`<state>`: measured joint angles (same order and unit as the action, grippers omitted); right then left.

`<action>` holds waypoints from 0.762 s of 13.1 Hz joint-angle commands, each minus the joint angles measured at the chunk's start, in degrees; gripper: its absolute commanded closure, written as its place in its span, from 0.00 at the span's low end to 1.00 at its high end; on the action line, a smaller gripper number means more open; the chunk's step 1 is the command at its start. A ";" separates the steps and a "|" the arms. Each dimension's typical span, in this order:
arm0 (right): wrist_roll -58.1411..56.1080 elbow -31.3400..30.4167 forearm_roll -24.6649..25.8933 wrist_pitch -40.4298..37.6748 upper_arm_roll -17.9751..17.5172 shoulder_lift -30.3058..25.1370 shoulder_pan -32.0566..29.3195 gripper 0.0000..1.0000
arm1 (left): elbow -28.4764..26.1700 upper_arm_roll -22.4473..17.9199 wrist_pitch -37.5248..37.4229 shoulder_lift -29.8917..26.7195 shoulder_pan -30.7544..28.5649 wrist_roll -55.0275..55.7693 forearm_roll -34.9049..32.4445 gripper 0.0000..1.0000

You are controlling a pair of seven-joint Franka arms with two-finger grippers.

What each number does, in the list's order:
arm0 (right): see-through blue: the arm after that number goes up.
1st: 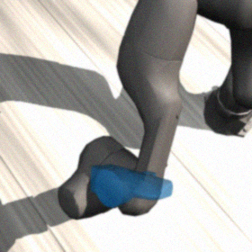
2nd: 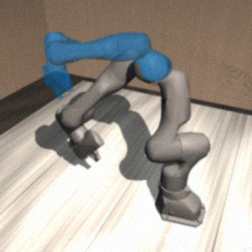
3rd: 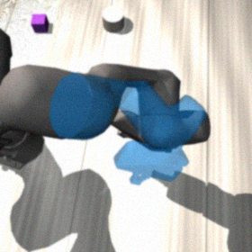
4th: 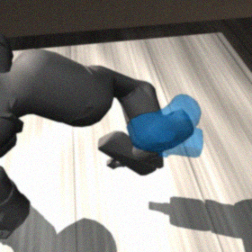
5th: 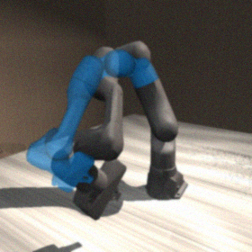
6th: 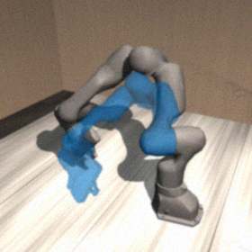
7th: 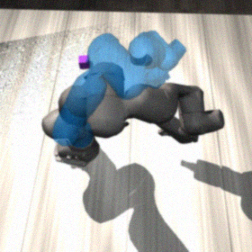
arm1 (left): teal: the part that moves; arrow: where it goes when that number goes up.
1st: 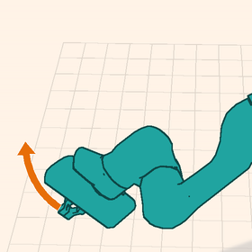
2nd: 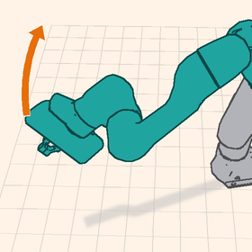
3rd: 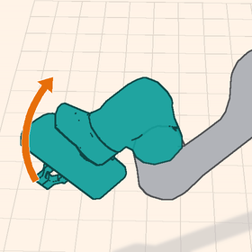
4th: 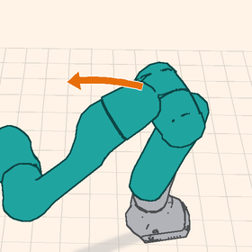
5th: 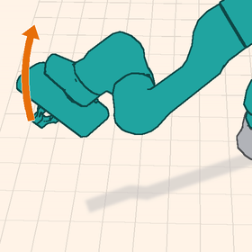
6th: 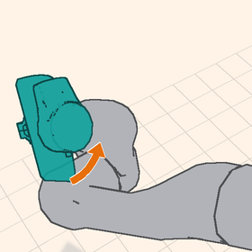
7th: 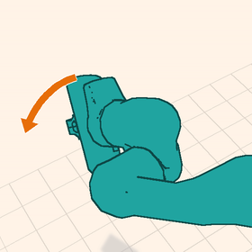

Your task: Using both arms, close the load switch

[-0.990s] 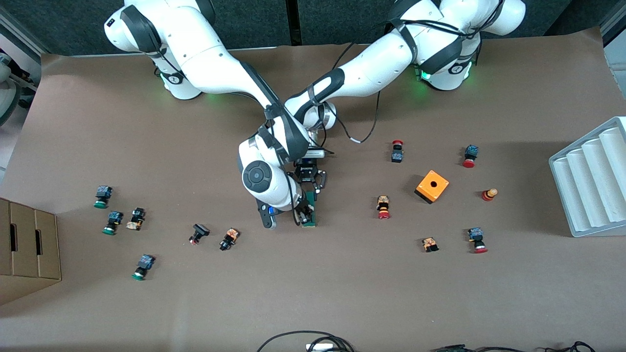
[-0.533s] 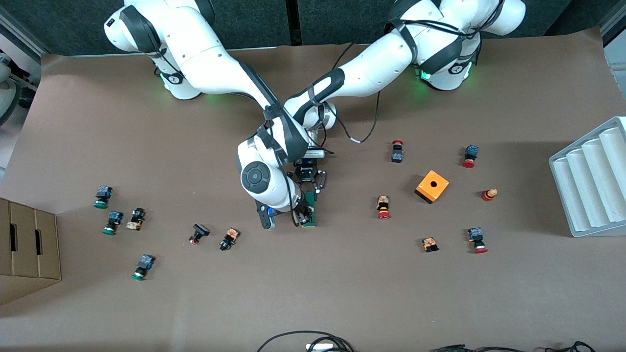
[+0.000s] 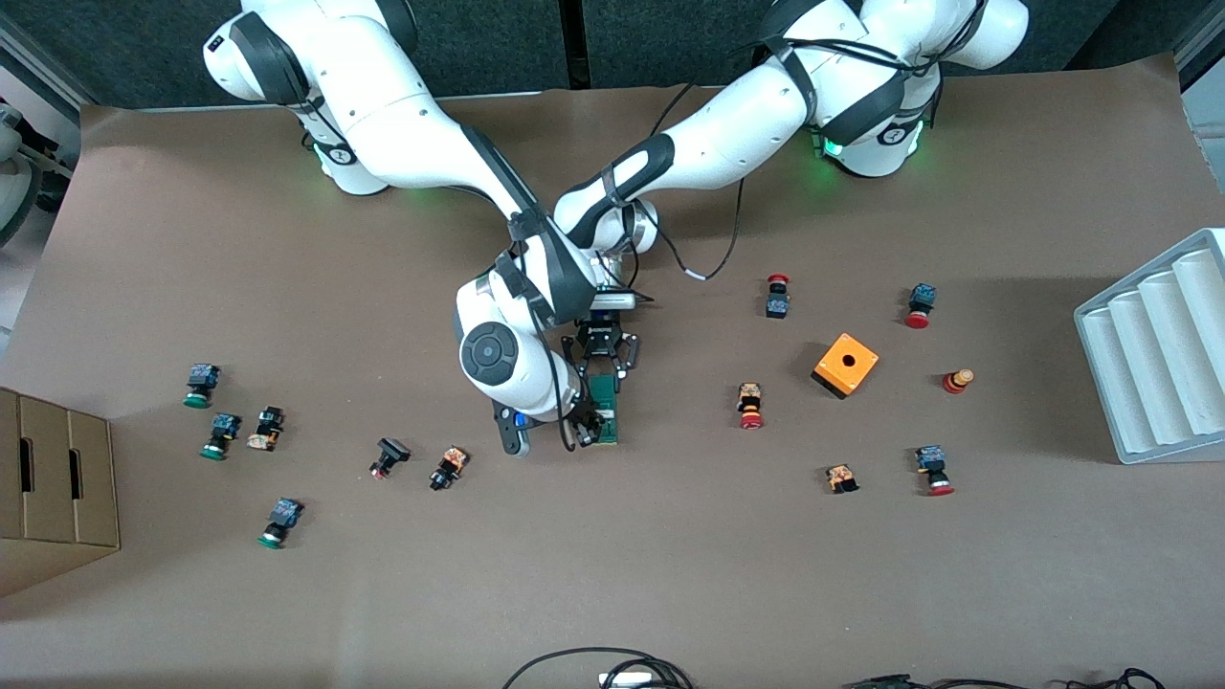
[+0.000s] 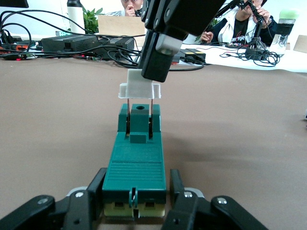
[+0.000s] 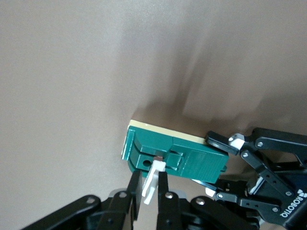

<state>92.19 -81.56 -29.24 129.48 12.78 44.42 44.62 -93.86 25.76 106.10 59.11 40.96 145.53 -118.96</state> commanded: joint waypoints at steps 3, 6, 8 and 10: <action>0.53 3.24 -2.05 0.25 -0.21 2.16 -0.41 0.80 | 1.66 -0.71 0.34 1.54 0.88 0.98 0.22 0.42; 1.14 4.47 -2.14 0.34 -0.30 3.39 -0.24 0.80 | 1.66 -0.98 0.34 1.45 0.88 0.98 0.22 0.42; 1.58 5.97 -2.14 0.34 -0.30 4.53 -0.24 0.80 | 1.66 -0.98 0.34 1.45 0.88 0.98 0.22 0.42; 1.59 6.58 -2.14 0.43 -0.30 5.06 -0.33 0.80 | 1.66 -0.98 0.34 1.45 0.88 0.98 0.22 0.42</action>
<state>93.20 -78.66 -29.44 129.53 12.74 46.60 44.57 -93.86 25.72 106.10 59.11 40.99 145.53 -118.97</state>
